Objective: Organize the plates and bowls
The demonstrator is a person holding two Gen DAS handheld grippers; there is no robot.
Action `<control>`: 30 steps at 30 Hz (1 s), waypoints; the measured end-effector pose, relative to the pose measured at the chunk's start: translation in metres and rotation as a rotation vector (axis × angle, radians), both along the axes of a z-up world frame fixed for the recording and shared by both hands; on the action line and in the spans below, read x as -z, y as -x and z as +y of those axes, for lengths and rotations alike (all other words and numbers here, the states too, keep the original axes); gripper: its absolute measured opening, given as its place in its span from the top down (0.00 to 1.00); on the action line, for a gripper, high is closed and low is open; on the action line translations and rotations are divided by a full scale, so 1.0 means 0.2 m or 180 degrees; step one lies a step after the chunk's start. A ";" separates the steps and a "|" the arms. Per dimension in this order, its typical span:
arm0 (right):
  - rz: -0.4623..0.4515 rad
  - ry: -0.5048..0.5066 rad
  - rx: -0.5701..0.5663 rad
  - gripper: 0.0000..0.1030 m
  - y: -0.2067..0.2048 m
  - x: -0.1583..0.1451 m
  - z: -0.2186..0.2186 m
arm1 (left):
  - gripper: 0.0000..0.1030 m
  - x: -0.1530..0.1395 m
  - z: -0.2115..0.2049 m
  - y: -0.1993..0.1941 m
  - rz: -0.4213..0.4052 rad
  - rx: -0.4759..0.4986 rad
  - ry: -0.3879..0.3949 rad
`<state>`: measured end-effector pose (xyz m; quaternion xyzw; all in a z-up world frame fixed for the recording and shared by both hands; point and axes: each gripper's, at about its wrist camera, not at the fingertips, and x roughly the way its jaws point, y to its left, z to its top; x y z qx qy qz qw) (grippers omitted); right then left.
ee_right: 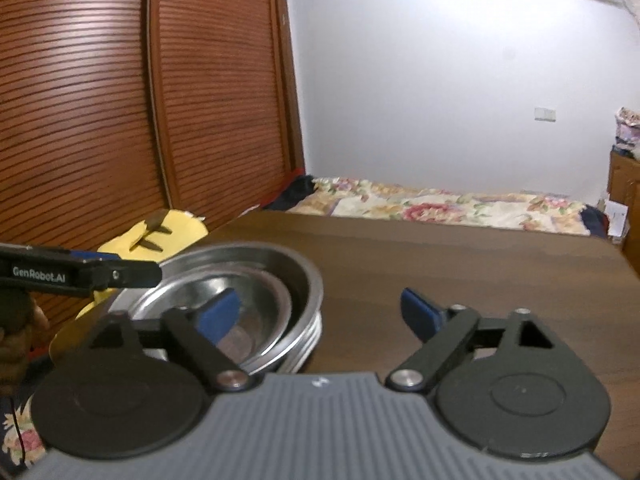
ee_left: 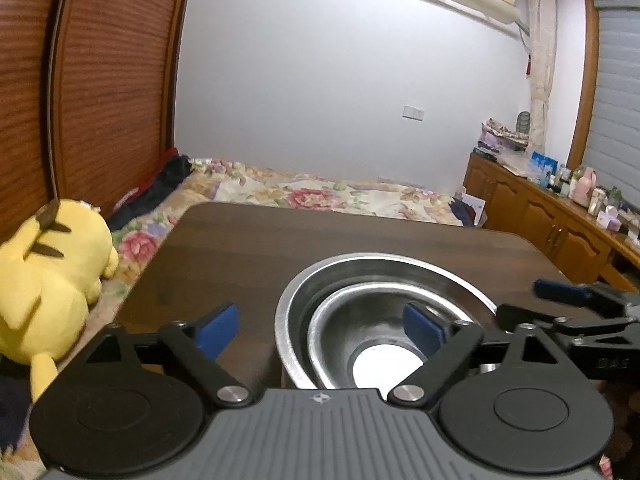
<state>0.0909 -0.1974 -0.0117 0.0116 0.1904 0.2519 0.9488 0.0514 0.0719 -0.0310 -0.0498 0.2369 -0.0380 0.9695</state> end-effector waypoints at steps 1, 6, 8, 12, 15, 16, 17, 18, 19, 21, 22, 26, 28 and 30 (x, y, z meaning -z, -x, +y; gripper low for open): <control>-0.0032 -0.0008 0.0026 0.08 0.01 -0.01 -0.02 | 0.03 -0.01 -0.02 0.01 -0.0038 0.0004 -0.0042; -0.0118 -0.0069 0.0121 0.00 0.05 -0.06 -0.08 | 0.00 -0.08 -0.09 0.03 -0.0137 0.0066 -0.0144; -0.0137 -0.0069 0.0160 0.00 0.06 -0.07 -0.10 | 0.00 -0.09 -0.11 0.04 -0.0148 0.0092 -0.0174; -0.0164 -0.0077 0.0278 0.00 0.10 -0.09 -0.15 | 0.00 -0.12 -0.18 0.05 -0.0179 0.0073 -0.0297; -0.0166 -0.0047 0.0399 0.00 0.13 -0.10 -0.17 | 0.00 -0.12 -0.22 0.06 -0.0191 0.0069 -0.0319; -0.0164 -0.0029 0.0444 0.00 0.13 -0.10 -0.17 | 0.00 -0.12 -0.23 0.06 -0.0174 0.0073 -0.0311; -0.0171 -0.0017 0.0490 0.00 0.14 -0.11 -0.18 | 0.00 -0.12 -0.24 0.06 -0.0155 0.0081 -0.0304; -0.0184 -0.0013 0.0538 0.00 0.16 -0.11 -0.19 | 0.00 -0.12 -0.25 0.06 -0.0145 0.0102 -0.0300; -0.0192 -0.0010 0.0574 0.00 0.17 -0.11 -0.21 | 0.00 -0.12 -0.27 0.06 -0.0153 0.0114 -0.0304; -0.0197 0.0006 0.0654 0.00 0.18 -0.12 -0.22 | 0.00 -0.12 -0.30 0.08 -0.0181 0.0095 -0.0352; -0.0184 0.0021 0.0698 0.00 0.19 -0.12 -0.22 | 0.00 -0.12 -0.32 0.09 -0.0191 0.0090 -0.0380; -0.0144 0.0008 0.0771 0.00 0.22 -0.13 -0.24 | 0.00 -0.12 -0.36 0.12 -0.0206 0.0086 -0.0436; -0.0135 0.0059 0.0822 0.00 0.23 -0.12 -0.23 | 0.00 -0.11 -0.38 0.13 -0.0200 0.0123 -0.0426; -0.0139 0.0101 0.0875 0.00 0.24 -0.12 -0.23 | 0.00 -0.11 -0.39 0.14 -0.0186 0.0133 -0.0402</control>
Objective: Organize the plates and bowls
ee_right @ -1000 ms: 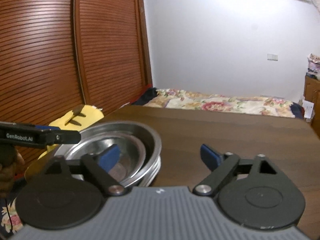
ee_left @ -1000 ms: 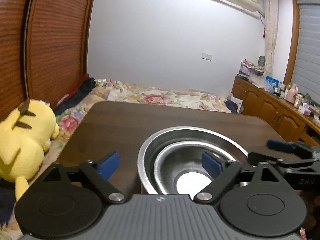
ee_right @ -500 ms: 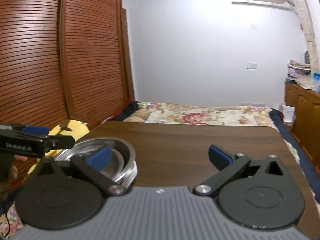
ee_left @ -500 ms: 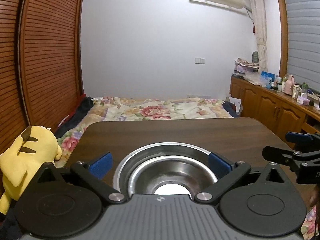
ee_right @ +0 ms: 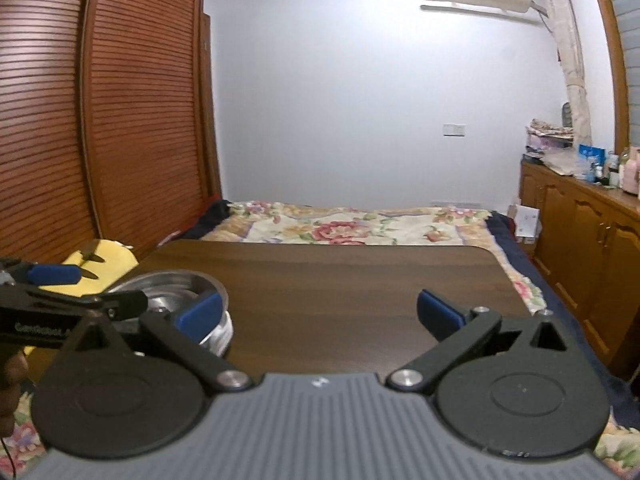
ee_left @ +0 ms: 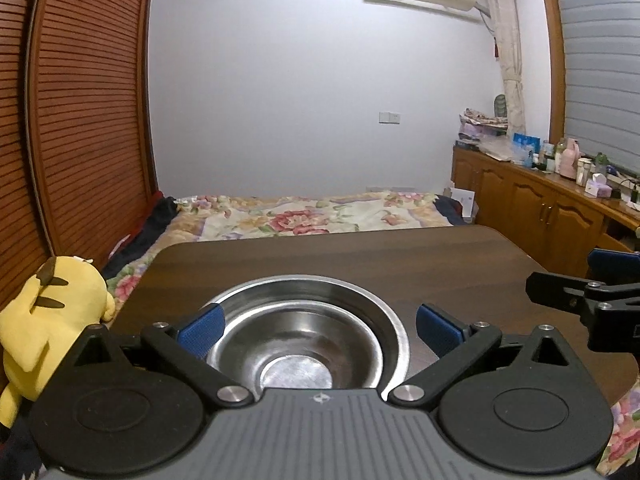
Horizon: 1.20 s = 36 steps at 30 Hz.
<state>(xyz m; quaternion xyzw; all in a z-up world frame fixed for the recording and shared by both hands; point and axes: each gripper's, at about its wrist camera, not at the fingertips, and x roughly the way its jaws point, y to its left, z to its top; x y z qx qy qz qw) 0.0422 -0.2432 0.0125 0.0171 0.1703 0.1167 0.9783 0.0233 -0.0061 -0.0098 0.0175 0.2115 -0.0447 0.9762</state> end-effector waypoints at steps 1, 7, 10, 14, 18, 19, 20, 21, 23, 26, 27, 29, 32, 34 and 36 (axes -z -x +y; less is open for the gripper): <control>0.0003 -0.0008 0.0018 0.00 0.01 0.00 0.00 | 0.00 0.00 0.00 0.00 0.0010 0.0010 0.0014; 0.0068 -0.0020 0.0101 0.00 0.02 0.02 -0.01 | 0.00 0.00 -0.01 0.04 0.0042 0.0058 0.0093; 0.0075 -0.0048 0.0128 0.00 0.04 0.03 -0.02 | 0.00 0.00 -0.02 0.07 0.0020 0.0005 0.0075; 0.0067 -0.0051 0.0153 0.00 0.06 0.05 -0.03 | 0.00 0.02 -0.02 0.10 0.0045 -0.0039 0.0047; 0.0061 -0.0081 0.0174 0.00 0.07 0.07 -0.05 | 0.00 0.05 -0.01 0.13 0.0056 -0.0119 0.0020; 0.0061 -0.0072 0.0188 0.00 0.07 0.08 -0.05 | 0.00 0.06 0.00 0.14 0.0059 -0.0136 0.0019; 0.0061 -0.0063 0.0199 0.00 0.07 0.08 -0.05 | 0.00 0.07 0.00 0.14 0.0066 -0.0146 0.0012; 0.0065 -0.0053 0.0210 0.00 0.07 0.09 -0.05 | 0.00 0.08 0.00 0.14 0.0074 -0.0153 -0.0004; 0.0077 -0.0030 0.0224 0.00 0.07 0.11 -0.05 | 0.00 0.09 0.00 0.14 0.0080 -0.0167 -0.0031; 0.0097 -0.0001 0.0245 0.00 0.08 0.14 -0.05 | 0.00 0.11 0.00 0.15 0.0077 -0.0181 -0.0041; 0.0114 0.0003 0.0249 0.00 0.08 0.15 -0.05 | 0.00 0.11 0.00 0.14 0.0081 -0.0184 -0.0037; 0.0140 0.0008 0.0258 0.00 0.08 0.17 -0.05 | 0.00 0.12 0.00 0.15 0.0076 -0.0198 -0.0049; 0.0181 0.0009 0.0280 0.00 0.07 0.20 -0.05 | 0.00 0.14 0.01 0.15 0.0088 -0.0219 -0.0049; 0.0207 0.0011 0.0289 0.00 0.08 0.21 -0.05 | 0.00 0.15 0.03 0.14 0.0112 -0.0225 -0.0033; 0.0220 0.0012 0.0284 0.00 0.08 0.22 -0.05 | 0.00 0.17 0.03 0.14 0.0131 -0.0232 -0.0032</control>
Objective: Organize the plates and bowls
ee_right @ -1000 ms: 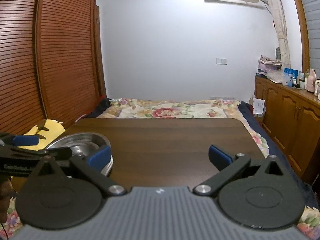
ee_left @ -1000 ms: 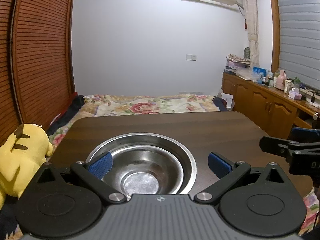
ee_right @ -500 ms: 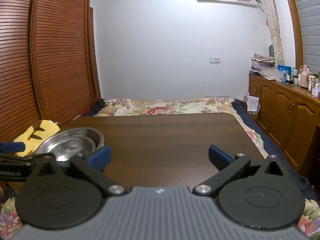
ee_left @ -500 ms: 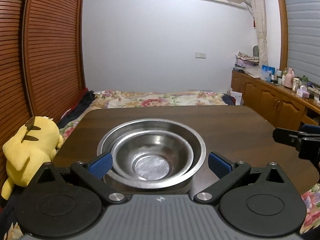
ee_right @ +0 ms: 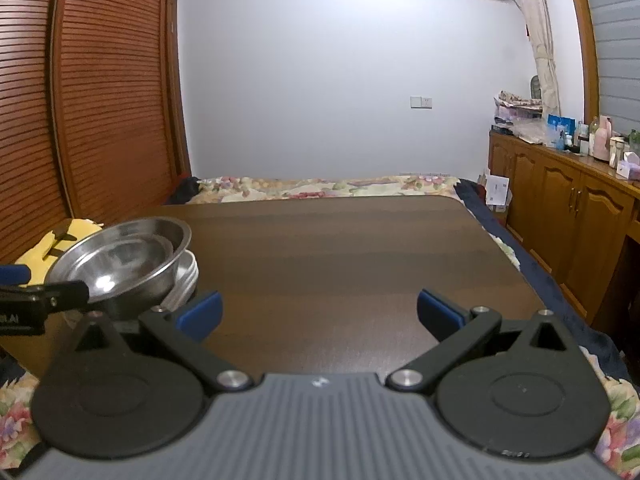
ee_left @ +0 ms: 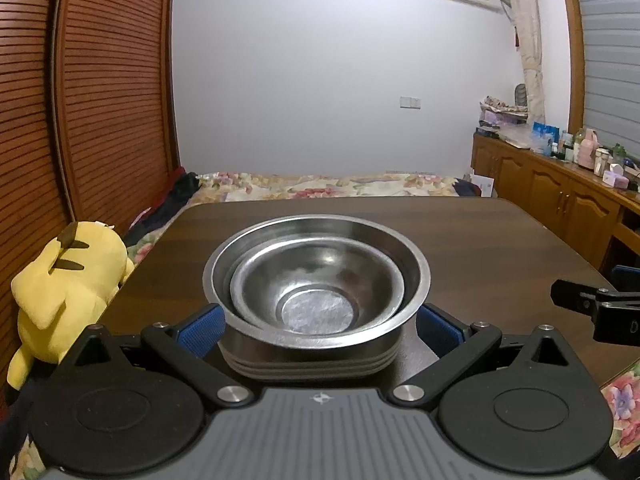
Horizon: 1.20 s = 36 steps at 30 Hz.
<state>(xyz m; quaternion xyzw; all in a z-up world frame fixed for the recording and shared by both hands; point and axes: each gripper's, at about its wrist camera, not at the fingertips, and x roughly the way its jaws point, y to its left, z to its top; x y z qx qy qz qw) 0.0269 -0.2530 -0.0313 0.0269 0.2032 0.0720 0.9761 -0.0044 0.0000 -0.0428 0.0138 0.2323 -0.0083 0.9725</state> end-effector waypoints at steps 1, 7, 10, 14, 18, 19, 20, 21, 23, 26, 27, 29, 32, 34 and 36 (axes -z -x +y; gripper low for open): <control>0.0003 0.0003 -0.0002 0.00 0.00 0.00 0.00 | 0.00 0.00 0.00 0.00 0.0006 -0.0002 0.0001; 0.0055 0.0007 -0.0010 0.00 0.00 0.02 -0.01 | 0.00 0.03 0.00 -0.01 0.0048 0.0004 0.0011; 0.0055 0.0000 -0.0007 0.00 0.00 0.02 -0.01 | 0.00 0.03 0.00 0.00 0.0045 0.0001 0.0012; 0.0046 -0.0007 -0.0002 0.00 0.00 0.01 -0.02 | 0.00 0.03 0.00 -0.01 0.0046 -0.0006 0.0015; 0.0049 -0.0014 0.0002 0.00 0.00 0.01 -0.01 | 0.00 0.03 0.00 -0.01 0.0050 0.0000 0.0011; 0.0051 -0.0015 0.0001 0.00 0.00 0.02 -0.01 | 0.00 0.03 0.00 -0.01 0.0049 -0.0001 0.0014; 0.0052 -0.0013 0.0000 0.00 0.00 0.02 -0.01 | 0.00 0.03 0.00 -0.01 0.0049 -0.0003 0.0014; 0.0049 -0.0012 0.0003 0.00 0.00 0.02 -0.02 | 0.00 0.03 0.00 -0.01 0.0051 -0.0003 0.0015; 0.0045 -0.0015 -0.0001 0.00 -0.01 0.01 -0.02 | 0.00 0.03 0.00 -0.01 0.0049 -0.0003 0.0015; 0.0047 -0.0023 0.0002 0.00 -0.01 0.01 -0.02 | 0.00 0.03 0.00 -0.01 0.0049 -0.0001 0.0015; 0.0050 -0.0029 0.0005 0.00 -0.01 0.01 -0.03 | 0.00 0.03 0.00 -0.01 0.0053 0.0006 0.0017; 0.0061 -0.0040 0.0003 0.00 -0.01 0.01 -0.03 | 0.00 0.03 0.00 -0.01 0.0052 0.0015 0.0016; 0.0064 -0.0045 0.0002 0.00 -0.01 0.01 -0.04 | 0.00 0.04 0.00 -0.01 0.0046 0.0014 0.0010; 0.0058 -0.0039 0.0002 0.00 -0.01 0.01 -0.03 | 0.00 0.04 0.00 -0.01 0.0045 0.0014 0.0013; 0.0058 -0.0045 0.0007 0.00 -0.01 0.01 -0.03 | 0.00 0.04 0.00 -0.01 0.0041 0.0013 0.0008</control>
